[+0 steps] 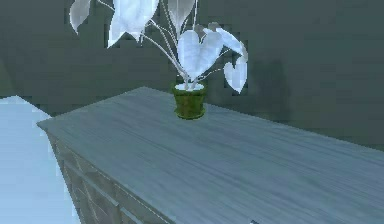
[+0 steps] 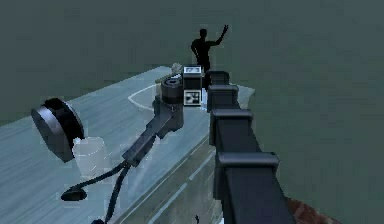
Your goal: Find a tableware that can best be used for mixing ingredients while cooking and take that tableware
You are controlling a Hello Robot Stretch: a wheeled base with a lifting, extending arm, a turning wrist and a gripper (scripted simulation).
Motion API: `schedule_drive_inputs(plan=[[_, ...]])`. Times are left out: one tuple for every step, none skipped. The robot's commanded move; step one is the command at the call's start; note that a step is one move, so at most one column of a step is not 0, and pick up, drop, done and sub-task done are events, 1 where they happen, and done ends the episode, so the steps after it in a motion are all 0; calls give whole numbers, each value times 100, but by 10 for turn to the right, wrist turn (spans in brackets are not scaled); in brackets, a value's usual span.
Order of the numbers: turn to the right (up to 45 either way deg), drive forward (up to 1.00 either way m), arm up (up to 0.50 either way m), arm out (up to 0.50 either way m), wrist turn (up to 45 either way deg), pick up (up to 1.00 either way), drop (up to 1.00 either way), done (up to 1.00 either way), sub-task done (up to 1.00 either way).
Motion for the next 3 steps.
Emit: schedule_drive_inputs(plan=[[0, 0, 0, 0, 450, 0, 0, 0, 0], [0, 0, 0, 0, 450, 0, 0, 0, 0], [0, 0, 0, 0, 270, 0, 0, 0, 0]])
